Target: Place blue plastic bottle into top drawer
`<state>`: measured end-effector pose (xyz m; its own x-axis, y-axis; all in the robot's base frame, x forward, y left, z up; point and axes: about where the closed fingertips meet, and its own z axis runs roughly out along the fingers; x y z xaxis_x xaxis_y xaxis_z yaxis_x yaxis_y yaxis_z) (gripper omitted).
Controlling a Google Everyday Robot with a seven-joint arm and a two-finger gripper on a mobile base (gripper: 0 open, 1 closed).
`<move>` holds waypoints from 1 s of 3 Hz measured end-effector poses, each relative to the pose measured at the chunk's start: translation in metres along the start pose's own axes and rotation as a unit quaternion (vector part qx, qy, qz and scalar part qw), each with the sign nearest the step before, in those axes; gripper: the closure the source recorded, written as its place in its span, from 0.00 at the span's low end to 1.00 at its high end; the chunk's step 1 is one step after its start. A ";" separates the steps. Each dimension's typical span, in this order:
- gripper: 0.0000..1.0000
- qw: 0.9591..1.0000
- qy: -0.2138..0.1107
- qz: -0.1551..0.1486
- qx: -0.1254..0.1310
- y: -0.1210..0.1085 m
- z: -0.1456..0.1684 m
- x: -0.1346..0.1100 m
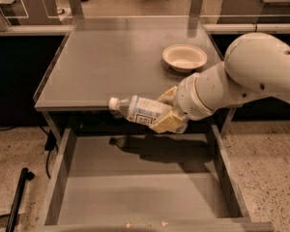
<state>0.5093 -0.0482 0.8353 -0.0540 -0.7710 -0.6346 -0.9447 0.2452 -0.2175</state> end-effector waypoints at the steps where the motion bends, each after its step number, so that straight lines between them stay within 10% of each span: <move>1: 1.00 0.999 -0.010 0.027 -0.046 0.037 0.053 0.020; 3: 1.00 0.996 -0.006 0.046 -0.082 0.120 0.140 0.076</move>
Offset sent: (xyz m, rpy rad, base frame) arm -0.0783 0.0542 -0.1923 0.0814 0.2666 0.0211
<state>0.4375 0.0046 0.6572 -0.1403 -0.7428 -0.6546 -0.9761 0.2144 -0.0340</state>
